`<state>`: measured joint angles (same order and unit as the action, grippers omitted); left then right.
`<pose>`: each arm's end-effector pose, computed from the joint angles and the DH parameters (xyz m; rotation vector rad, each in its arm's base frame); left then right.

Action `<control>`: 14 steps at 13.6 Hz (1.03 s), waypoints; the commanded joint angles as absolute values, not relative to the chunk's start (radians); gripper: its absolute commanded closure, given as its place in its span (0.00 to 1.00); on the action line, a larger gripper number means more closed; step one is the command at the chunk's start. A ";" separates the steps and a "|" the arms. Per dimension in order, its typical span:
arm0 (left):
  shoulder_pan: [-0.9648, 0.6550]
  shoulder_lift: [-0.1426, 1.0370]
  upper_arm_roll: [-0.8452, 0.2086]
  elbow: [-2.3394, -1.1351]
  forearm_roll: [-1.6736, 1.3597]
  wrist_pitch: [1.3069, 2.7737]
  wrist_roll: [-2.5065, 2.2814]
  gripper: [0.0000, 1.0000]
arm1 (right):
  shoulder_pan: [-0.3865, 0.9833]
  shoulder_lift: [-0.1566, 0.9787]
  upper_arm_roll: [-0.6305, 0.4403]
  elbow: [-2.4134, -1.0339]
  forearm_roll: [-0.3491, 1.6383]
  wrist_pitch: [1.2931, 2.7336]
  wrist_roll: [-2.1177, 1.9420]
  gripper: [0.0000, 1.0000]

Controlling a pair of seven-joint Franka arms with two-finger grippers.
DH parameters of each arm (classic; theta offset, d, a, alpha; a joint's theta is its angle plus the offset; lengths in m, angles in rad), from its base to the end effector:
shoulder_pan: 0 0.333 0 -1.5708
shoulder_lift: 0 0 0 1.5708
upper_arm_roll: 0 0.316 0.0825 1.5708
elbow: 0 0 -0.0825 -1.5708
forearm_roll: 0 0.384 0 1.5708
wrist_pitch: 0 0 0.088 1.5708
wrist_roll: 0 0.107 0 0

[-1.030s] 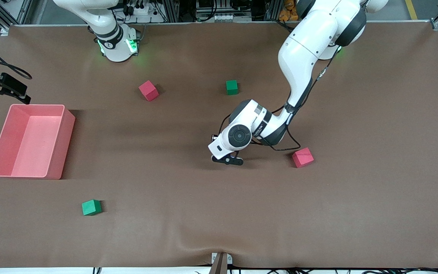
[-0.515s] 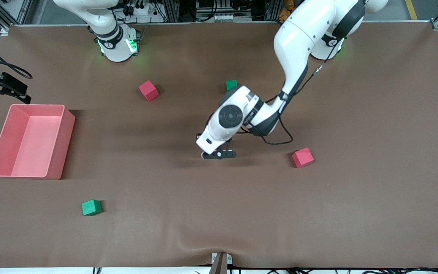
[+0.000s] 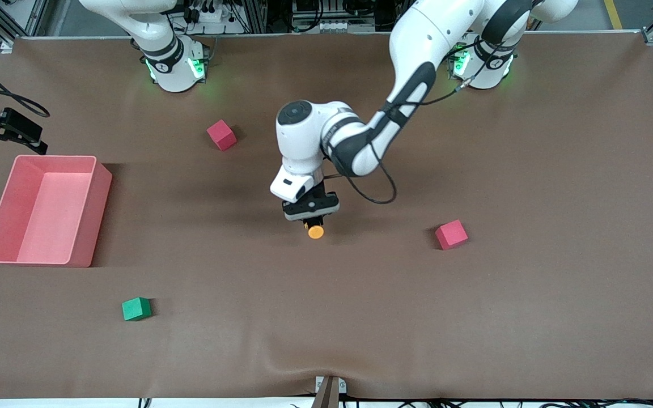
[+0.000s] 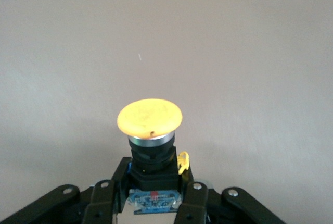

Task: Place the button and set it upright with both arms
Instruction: 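Rotate the button cap-up and lower it onto the table with the left gripper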

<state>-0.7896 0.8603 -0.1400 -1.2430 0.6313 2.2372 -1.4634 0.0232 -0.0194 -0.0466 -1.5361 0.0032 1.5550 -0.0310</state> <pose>0.4984 -0.5880 0.2656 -3.0240 -0.3497 -0.6837 0.5472 -0.0127 0.6501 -3.1379 -0.0121 -0.0602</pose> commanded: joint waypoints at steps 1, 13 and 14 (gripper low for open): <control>-0.844 0.883 -0.121 -1.256 0.845 2.256 -1.694 1.00 | 0.002 -0.011 -0.032 -1.514 -0.012 1.539 -0.048 0.00; -0.868 1.066 -0.121 -1.279 1.592 2.255 -2.250 1.00 | 0.006 -0.011 -0.032 -1.514 -0.011 1.520 -0.049 0.00; -0.870 1.072 -0.123 -1.278 1.603 2.255 -2.250 1.00 | 0.006 -0.011 -0.032 -1.514 -0.011 1.520 -0.049 0.00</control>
<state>-0.8744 1.0090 -0.1072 -1.3597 1.4959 2.2384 -2.1835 0.0224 -0.0193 -0.0461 -1.5361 0.0023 1.5362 -0.0345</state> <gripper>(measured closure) 0.586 0.000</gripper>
